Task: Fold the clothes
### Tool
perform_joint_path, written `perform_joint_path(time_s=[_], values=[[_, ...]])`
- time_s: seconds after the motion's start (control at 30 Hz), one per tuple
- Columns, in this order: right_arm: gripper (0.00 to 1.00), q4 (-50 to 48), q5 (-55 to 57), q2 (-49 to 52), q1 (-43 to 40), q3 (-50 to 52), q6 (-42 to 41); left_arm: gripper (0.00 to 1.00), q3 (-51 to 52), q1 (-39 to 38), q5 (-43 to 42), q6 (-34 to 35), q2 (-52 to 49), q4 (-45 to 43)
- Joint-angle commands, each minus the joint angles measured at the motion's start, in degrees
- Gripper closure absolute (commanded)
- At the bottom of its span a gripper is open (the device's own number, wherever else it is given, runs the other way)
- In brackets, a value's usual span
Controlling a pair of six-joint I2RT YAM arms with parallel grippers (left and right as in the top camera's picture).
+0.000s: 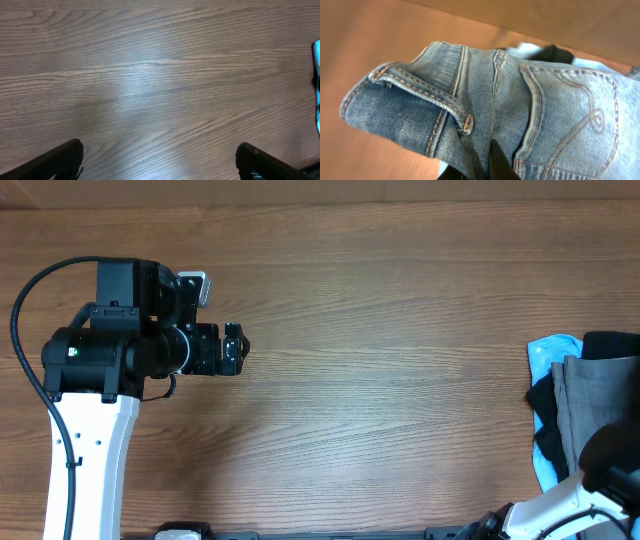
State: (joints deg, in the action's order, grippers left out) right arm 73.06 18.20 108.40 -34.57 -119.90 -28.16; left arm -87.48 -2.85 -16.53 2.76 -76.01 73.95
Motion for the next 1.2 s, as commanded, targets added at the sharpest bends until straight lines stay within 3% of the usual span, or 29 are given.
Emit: perform_joint_path(time_s=[0.0, 0.33, 0.53, 0.7, 0.77, 0.8, 0.9, 1.17], values=[[0.96, 0.17, -10.49, -7.52, 4.66, -10.49, 1.62, 0.0, -1.64, 0.22, -0.5, -1.53, -0.26, 0.44], [0.96, -0.7, -17.14, -14.56, 24.72, -21.4, 5.4, 0.0, -8.52, 0.33, 10.8, -1.4, -0.2, 2.91], [0.96, -7.87, -17.9, -13.42, 49.92, -21.7, 5.92, 0.0, -31.58, 1.29, 21.07, 0.66, -0.2, 7.26], [0.96, -11.65, -17.88, -7.85, 68.46, -21.7, 5.66, 0.0, -46.05, 1.73, 21.49, 0.63, 0.22, 9.33], [0.44, -11.06, -17.03, -4.42, 74.29, -21.68, 5.77, 0.0, -48.92, 1.73, 21.66, 0.61, 0.7, 9.49], [0.28, -9.97, -14.97, -3.34, 76.15, -21.68, 5.9, 0.0, -49.75, 1.73, 21.66, 0.57, 1.14, 9.46], [0.19, -7.19, -4.98, -3.61, 77.46, -21.73, 5.66, 0.0, -49.94, 1.73, 21.66, 0.37, 2.16, 10.58], [0.12, -2.43, 4.74, -16.5, 69.66, -21.73, 5.66, 0.0, -49.86, 1.7, 18.95, 0.46, 0.02, 13.29]])
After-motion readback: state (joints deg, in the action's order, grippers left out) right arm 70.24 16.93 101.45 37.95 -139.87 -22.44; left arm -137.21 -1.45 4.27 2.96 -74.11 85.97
